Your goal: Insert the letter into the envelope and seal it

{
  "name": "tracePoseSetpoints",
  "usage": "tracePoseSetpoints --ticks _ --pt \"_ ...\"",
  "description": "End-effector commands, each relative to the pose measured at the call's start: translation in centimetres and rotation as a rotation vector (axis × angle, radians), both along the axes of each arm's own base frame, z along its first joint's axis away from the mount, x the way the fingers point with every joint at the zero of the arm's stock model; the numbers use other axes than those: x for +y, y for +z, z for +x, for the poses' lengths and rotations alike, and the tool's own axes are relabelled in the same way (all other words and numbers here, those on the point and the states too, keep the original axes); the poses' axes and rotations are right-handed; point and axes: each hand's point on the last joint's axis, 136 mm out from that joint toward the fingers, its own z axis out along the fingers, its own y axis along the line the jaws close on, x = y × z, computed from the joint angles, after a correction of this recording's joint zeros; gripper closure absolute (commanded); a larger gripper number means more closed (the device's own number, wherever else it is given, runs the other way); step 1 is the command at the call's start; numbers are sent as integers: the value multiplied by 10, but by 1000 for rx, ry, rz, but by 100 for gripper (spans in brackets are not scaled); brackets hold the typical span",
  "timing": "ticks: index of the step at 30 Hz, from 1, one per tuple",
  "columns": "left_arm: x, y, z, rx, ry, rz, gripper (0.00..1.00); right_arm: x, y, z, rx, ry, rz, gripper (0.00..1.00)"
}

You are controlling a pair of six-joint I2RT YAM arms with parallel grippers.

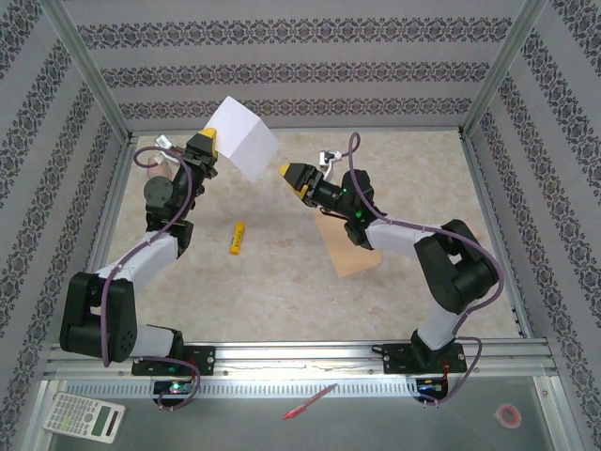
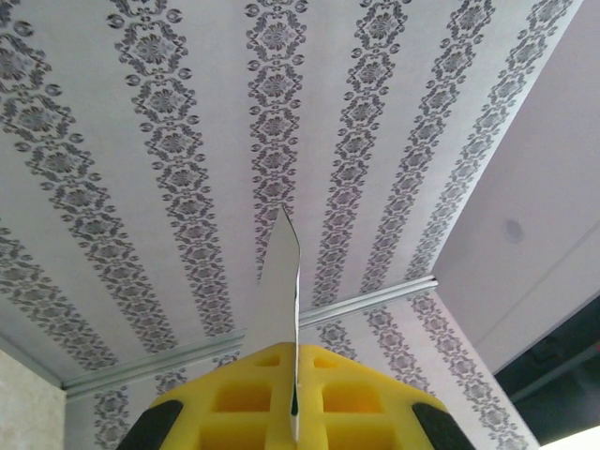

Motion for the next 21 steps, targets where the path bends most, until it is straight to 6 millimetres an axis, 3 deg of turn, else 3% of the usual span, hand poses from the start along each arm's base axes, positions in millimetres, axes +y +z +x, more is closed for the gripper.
tracePoseSetpoints --ticks 1,8,21 --pt "-5 16 -8 -68 -20 -74 100 11 48 2 -137 15 100 7" --pt "-18 9 -6 -55 -46 -69 100 23 71 4 -204 75 184 7" --pt "-26 2 -3 -58 -69 -102 100 33 77 9 -231 117 212 10"
